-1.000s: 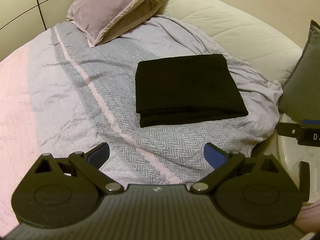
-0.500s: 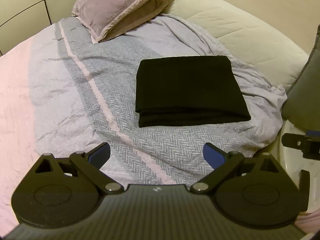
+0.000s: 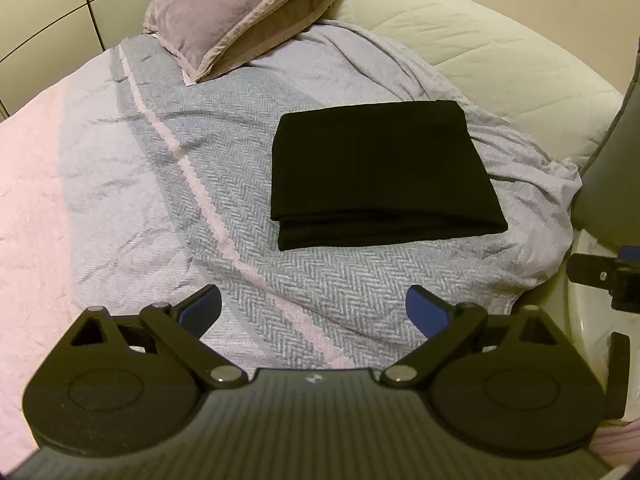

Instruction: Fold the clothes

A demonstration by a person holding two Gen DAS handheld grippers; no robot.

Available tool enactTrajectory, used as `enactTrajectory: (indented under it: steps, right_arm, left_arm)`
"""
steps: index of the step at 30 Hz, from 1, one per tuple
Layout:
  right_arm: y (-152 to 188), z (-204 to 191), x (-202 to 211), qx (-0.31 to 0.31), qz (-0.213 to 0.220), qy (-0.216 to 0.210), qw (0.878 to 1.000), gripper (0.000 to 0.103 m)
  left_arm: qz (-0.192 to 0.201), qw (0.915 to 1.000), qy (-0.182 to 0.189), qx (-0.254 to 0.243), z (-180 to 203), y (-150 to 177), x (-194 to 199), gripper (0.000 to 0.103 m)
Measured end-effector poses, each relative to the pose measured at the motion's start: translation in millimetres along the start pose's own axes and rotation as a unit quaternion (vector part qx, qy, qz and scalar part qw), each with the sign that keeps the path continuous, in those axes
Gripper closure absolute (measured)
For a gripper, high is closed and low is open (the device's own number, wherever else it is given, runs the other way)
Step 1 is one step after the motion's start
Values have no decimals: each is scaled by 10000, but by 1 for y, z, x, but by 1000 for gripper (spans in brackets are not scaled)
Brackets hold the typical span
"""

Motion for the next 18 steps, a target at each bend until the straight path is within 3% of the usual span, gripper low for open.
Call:
enactTrajectory:
  steps: [18]
  right_arm:
    - [-2,9,-7,-27,-87,-73,9999,21]
  left_arm:
    - [26,9999,-61,-133,14,-3,-2,5]
Point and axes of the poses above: each gripper's, at about its wrist camera, not at the fingertips, and x roughly against the way its jaws point, z to its right, y to its underside, the point moved 5 cm from there along -x, roughly the way its jaws point, and after that the axes turned 1 degree about z, right-handed, at the moved point
